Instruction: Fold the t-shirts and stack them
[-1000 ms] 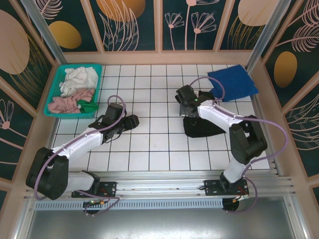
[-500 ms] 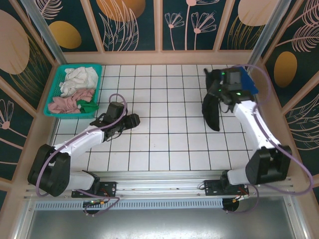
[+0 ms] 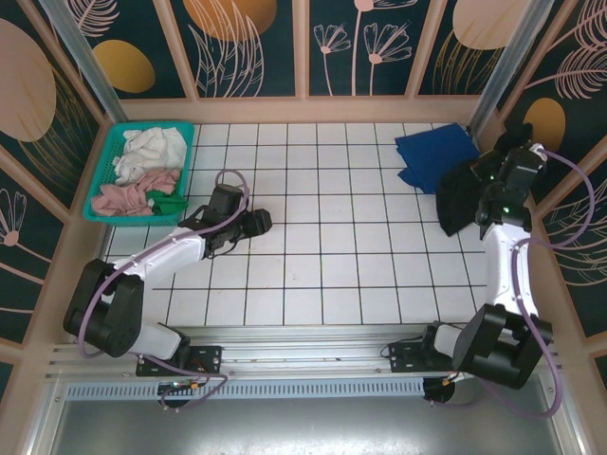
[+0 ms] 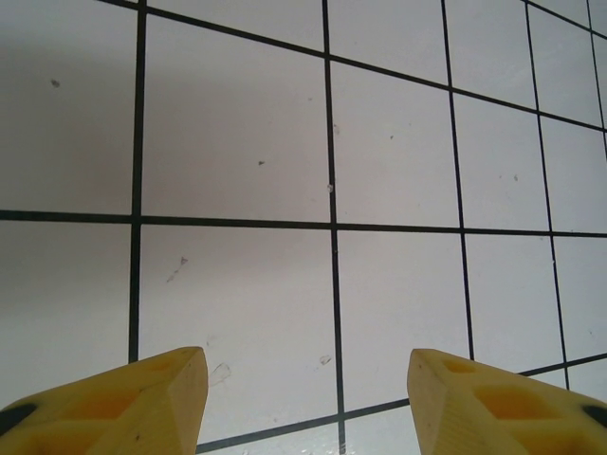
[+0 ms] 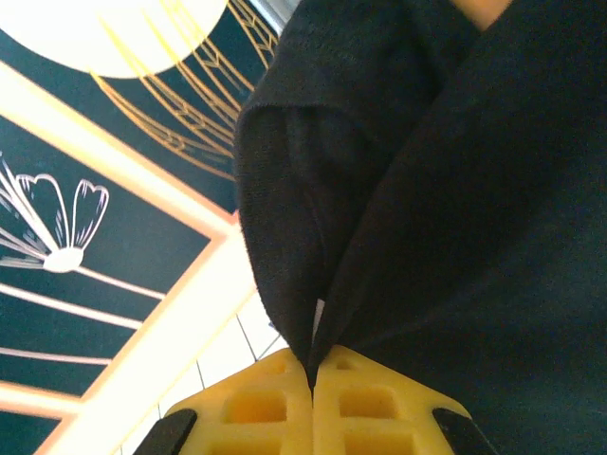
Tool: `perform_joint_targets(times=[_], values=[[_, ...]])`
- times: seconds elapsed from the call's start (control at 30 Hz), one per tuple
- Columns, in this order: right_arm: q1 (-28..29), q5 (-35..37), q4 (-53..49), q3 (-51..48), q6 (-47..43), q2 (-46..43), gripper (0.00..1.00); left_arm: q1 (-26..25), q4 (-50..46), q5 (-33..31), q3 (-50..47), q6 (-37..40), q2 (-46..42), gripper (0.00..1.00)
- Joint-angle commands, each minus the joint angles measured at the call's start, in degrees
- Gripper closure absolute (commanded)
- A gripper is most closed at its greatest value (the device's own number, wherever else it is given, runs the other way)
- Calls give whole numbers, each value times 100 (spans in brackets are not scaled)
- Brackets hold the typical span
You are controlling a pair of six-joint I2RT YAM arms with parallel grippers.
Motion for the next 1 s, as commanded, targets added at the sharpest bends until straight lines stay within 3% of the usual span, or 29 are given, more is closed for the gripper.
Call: perform_joint_targets(times=[0.0,0.13,0.5,0.67,0.77,0.97], values=[[18,330,1048,278,292,416,100,49,-141,126,206,179,143,43],[39,890,1596,290,361,896,100,46,-216,117,295,259,211,43],[340,1217,1840,1543,245,2477,100,45,-378,87,538,402,493,44],[511,1118,2466,1996,28,3151,100,45,-458,52,624,470,618,44],[719,1073,2113,2746,-388,3757,100,46,-503,30,697,500,712,45],[877,1159,2431,3139,-359,4559,100,45,-596,36,821,577,910,45]])
